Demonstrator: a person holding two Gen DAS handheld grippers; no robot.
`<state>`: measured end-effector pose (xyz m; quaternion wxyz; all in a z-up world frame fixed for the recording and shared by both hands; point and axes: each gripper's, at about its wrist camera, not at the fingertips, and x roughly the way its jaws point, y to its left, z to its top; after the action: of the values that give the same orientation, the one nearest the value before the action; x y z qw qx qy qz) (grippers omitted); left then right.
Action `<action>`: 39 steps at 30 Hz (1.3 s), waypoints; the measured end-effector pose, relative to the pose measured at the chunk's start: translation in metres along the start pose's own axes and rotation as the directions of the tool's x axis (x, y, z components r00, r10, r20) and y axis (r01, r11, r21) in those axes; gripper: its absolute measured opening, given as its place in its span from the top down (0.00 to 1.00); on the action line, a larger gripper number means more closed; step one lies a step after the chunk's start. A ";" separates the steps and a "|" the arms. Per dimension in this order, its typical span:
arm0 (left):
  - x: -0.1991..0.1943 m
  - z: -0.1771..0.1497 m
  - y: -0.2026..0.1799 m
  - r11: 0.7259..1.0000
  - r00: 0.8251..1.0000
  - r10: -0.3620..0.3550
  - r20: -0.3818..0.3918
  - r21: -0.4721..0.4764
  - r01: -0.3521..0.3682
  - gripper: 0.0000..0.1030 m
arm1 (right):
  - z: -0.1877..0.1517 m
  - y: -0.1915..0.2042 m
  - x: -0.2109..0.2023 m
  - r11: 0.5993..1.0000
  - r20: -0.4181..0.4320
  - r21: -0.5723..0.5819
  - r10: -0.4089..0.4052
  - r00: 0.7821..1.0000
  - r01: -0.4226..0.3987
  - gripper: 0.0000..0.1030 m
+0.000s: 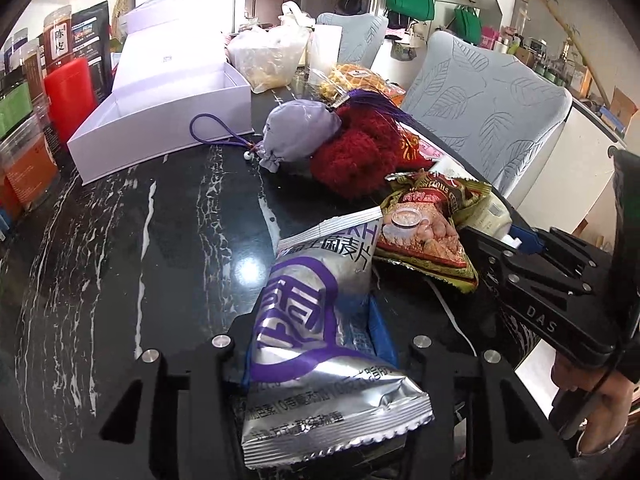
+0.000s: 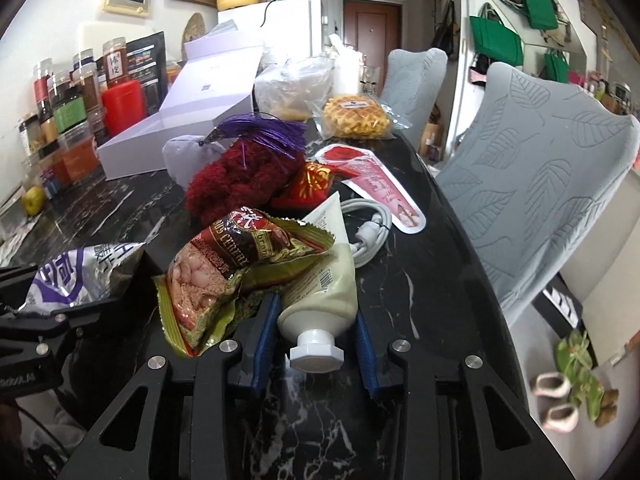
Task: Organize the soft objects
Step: 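Grasp the white lotion bottle with the right tool while the left tool holds the packet, then carry the packet in the left tool and bottle in the right tool toward the white box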
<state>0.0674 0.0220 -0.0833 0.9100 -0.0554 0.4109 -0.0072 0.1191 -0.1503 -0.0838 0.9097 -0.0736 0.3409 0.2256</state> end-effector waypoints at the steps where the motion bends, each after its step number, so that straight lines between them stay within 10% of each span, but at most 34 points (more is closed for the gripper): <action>1: -0.001 0.000 0.001 1.000 1.000 0.001 0.003 -0.002 -0.001 0.55 | -0.001 -0.001 -0.003 1.000 0.005 0.004 -0.003 1.000 0.003 0.66; 39: -0.050 0.005 0.036 0.996 0.989 0.063 0.134 -0.066 -0.055 0.55 | -0.016 0.022 -0.066 0.997 0.145 0.050 -0.067 0.987 0.060 0.69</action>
<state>0.0366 0.0608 -0.0463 0.9334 -0.0720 0.3496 0.0364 0.0556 -0.1590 -0.0519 0.9404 -0.0468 0.2756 0.1936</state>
